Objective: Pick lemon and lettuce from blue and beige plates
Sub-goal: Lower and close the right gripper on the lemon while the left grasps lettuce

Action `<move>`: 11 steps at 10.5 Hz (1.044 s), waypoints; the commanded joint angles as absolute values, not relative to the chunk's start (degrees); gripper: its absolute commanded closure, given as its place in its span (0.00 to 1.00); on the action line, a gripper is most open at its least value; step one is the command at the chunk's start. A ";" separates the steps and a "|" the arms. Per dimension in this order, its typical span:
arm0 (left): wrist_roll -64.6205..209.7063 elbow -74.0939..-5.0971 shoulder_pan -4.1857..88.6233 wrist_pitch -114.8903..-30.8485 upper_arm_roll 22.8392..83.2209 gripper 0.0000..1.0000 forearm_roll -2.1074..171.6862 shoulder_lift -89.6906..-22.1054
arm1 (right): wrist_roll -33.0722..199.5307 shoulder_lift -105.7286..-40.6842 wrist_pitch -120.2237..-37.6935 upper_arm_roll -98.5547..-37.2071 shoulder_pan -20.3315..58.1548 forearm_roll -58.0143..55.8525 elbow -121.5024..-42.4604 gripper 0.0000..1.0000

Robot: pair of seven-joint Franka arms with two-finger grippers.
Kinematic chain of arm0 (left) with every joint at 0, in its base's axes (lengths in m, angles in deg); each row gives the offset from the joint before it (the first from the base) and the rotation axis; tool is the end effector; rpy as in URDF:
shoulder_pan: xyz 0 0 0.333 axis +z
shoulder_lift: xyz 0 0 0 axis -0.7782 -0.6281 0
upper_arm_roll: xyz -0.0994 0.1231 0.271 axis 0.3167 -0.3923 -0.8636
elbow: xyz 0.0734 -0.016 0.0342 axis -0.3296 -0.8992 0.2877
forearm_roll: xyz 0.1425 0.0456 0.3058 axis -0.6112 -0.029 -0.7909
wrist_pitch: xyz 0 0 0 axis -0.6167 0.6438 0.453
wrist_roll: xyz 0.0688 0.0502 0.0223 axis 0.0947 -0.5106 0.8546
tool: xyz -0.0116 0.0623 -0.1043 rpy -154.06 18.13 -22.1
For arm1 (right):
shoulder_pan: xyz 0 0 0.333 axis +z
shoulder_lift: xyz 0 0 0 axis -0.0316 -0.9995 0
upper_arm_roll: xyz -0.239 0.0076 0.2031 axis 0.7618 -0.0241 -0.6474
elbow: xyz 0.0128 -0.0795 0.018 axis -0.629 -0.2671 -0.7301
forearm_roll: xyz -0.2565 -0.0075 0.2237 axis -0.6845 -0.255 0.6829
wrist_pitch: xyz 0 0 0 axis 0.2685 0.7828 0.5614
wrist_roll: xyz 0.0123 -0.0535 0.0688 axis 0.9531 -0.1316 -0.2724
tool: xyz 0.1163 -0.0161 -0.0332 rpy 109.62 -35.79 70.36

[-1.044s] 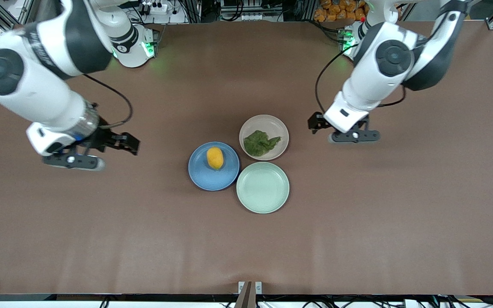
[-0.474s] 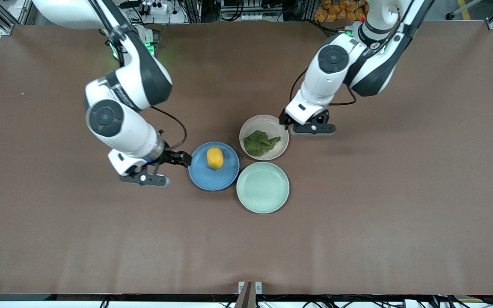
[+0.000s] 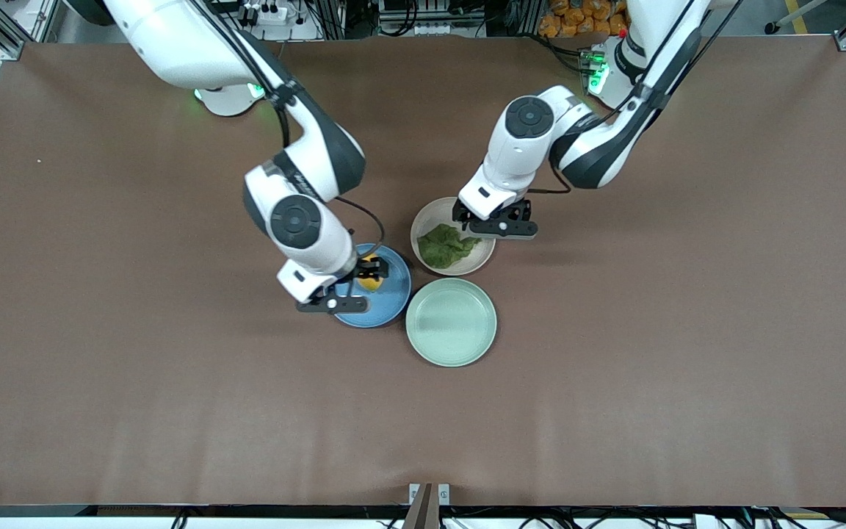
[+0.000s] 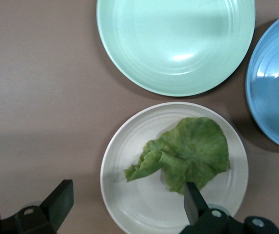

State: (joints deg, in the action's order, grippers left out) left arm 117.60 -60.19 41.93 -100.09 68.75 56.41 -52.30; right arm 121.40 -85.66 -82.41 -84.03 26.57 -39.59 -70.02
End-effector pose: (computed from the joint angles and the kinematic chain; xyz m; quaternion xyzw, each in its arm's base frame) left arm 0.4148 -0.3723 0.2983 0.9975 -0.0359 0.0422 0.0432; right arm 0.5442 0.3609 0.3063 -0.9986 -0.0114 0.0488 0.0191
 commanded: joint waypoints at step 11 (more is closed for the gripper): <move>120.50 -53.36 33.97 -106.44 63.28 0.00 46.62 -64.28 | 125.97 -89.38 -92.63 -85.90 27.92 -46.36 -77.00 0.00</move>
